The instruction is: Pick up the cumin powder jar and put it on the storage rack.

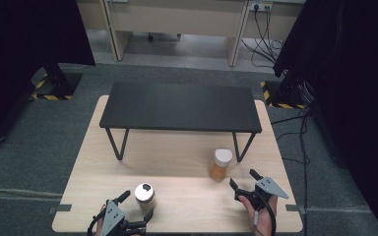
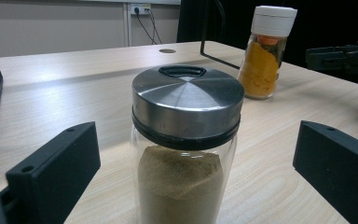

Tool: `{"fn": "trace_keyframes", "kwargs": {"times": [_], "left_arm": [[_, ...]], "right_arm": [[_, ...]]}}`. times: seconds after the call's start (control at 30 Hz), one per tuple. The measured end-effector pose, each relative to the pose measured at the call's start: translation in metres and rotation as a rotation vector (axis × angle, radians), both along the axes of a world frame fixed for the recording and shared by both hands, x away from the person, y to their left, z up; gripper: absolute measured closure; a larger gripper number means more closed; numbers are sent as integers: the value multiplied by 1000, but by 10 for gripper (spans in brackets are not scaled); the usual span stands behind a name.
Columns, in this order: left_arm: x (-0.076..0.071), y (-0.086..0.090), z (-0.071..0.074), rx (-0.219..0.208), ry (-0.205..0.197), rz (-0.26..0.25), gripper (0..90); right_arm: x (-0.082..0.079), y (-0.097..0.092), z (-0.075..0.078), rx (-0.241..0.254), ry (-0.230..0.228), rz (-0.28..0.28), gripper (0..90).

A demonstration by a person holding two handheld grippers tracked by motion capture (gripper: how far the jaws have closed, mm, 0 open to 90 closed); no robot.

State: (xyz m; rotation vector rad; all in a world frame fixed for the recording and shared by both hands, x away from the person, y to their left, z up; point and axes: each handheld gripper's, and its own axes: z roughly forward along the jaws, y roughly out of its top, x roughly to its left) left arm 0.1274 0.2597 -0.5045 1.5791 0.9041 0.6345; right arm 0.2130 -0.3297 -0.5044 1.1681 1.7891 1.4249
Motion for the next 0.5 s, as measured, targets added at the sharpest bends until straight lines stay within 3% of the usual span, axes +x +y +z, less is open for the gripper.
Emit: {"fn": "trace_keyframes", "kwargs": {"times": [0.5], "left_arm": [[1,-2,1,12,25,-2,0]], "right_arm": [[1,1,1,-5,1,2,76]]}}
